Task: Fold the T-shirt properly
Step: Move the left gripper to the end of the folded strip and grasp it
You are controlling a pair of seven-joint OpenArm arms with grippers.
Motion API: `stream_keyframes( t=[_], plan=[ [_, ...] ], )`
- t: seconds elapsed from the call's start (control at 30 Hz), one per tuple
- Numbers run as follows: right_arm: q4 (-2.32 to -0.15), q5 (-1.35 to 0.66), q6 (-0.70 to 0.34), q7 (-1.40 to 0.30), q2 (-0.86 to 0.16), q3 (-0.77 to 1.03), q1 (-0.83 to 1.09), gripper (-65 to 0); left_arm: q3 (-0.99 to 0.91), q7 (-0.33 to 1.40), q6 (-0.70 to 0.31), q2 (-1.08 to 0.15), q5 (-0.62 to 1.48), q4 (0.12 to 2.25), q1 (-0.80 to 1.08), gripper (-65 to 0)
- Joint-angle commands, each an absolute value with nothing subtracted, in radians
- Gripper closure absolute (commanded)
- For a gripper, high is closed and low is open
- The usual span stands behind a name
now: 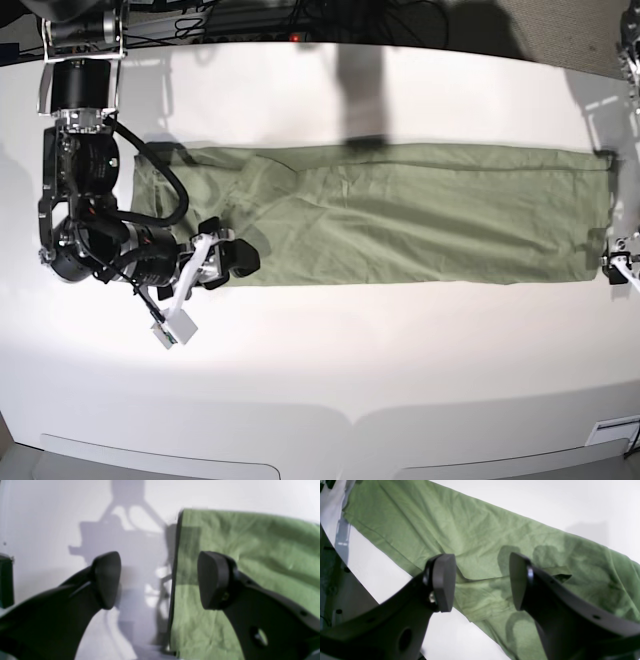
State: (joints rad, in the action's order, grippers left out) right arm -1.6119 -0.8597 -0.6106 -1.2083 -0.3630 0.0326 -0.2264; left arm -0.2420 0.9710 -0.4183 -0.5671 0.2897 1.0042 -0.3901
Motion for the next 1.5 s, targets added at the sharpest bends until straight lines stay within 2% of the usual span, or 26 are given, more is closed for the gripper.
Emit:
stream_keyframes(
  t=[0.0, 0.17, 0.27, 0.43, 0.53, 0.73, 0.83, 1.2, 1.3, 1.37, 1.4, 1.47],
  plan=[
    [-1.628, -0.875, -0.617, -1.194, -0.374, 0.039, -0.248, -34.3, -0.248, 0.977, -0.432, -0.603, 0.318, 1.02, -0.396, -45.5],
    [-1.628, -0.876, -0.62, -1.197, -0.374, 0.039, -0.248, -34.3, -0.248, 1.021, -0.512, -0.632, 0.403, 1.019, -0.324, -45.5],
    [-1.628, -0.908, -0.673, -1.202, -0.374, 0.039, -0.246, -34.3, -0.248, 1.009, -0.538, -0.632, 0.441, 0.975, -0.301, -45.5],
    [-1.628, -1.034, -0.683, -1.225, -0.374, 0.039, -0.247, -34.3, -0.248, 0.909, -0.62, -0.632, 0.452, 0.751, -0.31, -45.5],
    [-1.628, -1.03, -0.685, -1.227, -0.374, 0.039, -0.247, -34.3, -0.248, 0.984, -0.698, -0.632, 0.578, 0.635, -0.324, -45.5],
    [-1.628, -1.033, -0.692, -1.227, -0.374, 0.039, -0.247, -34.3, -0.248, 1.306, -0.698, -0.626, 0.929, 0.562, -0.324, -45.5],
    [-1.628, -1.033, -0.698, -1.227, -0.374, 0.039, -0.247, -34.3, -0.248, 1.395, -0.698, -0.627, 1.05, 0.562, -0.324, -45.5],
    [-1.628, -1.033, -0.698, -1.227, -0.374, 0.039, -0.247, -34.3, -0.248, 1.282, -0.698, -0.646, 1.082, 0.563, -0.324, -45.4],
    [-1.628, -1.033, -0.698, -1.227, -0.374, 0.039, -0.247, -34.3, -0.248, 1.259, -0.698, -0.65, 1.082, 0.563, -0.324, -41.2],
    [-1.628, -1.033, -0.698, -1.227, -0.374, 0.039, -0.247, -34.3, -0.248, 1.251, -0.698, -0.649, 1.082, 0.563, -0.324, -34.2],
    [-1.628, -1.033, -0.698, -1.227, -0.374, 0.039, -0.247, -34.3, -0.248, 1.242, -0.698, -0.649, 1.082, 0.562, -0.324, -27.8],
    [-1.628, -1.033, -0.698, -1.227, -0.374, 0.039, -0.247, -34.2, -0.248, 1.209, -0.698, -0.649, 1.082, 0.562, -0.324, -8.9]
  ],
)
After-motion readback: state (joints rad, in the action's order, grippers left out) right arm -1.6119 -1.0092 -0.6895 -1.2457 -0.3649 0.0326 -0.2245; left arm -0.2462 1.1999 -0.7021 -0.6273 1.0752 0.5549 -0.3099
